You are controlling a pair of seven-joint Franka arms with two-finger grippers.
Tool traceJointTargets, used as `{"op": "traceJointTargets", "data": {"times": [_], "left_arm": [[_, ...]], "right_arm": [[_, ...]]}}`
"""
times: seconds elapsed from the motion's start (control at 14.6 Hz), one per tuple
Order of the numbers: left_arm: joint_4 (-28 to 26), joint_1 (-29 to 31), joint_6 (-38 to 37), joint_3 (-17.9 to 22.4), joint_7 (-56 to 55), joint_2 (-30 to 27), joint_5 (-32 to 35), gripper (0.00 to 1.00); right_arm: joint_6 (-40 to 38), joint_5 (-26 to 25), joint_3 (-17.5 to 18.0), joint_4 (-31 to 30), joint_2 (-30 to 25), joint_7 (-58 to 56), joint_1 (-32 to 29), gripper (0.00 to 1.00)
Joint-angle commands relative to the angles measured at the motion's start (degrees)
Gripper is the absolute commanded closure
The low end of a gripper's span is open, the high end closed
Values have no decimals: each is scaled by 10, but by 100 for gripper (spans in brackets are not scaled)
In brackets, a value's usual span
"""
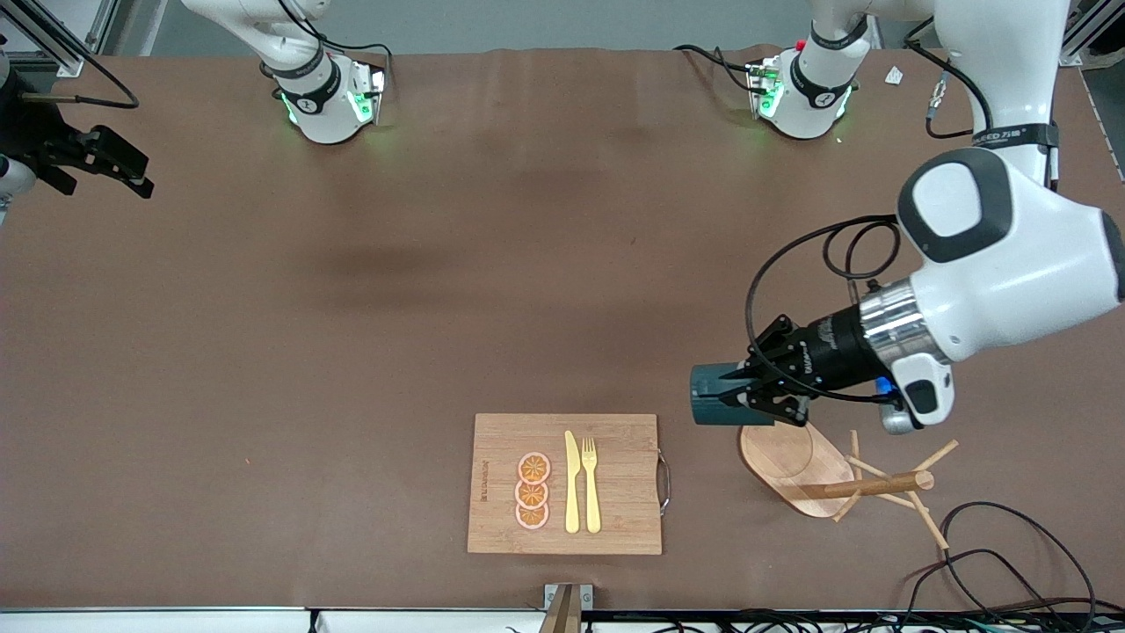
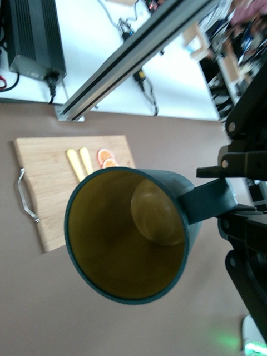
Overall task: Pass cup and hang on rack
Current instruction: 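Lift the mug with the left gripper and carry it to the rack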
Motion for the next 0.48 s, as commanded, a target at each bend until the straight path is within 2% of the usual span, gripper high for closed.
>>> {"op": "traceJointTargets", "data": {"times": [0.0, 0.21, 0.41], "left_arm": [[-9, 22, 1, -2, 15, -3, -54, 100], [-9, 61, -34, -2, 60, 2, -101, 100], [-9, 89, -64, -3, 145, 22, -174, 100]], "right_arm": [[-4, -1, 5, 4, 0, -8, -11, 0], [-4, -1, 5, 4, 0, -8, -11, 0], [-4, -1, 5, 4, 0, -8, -11, 0]]}}
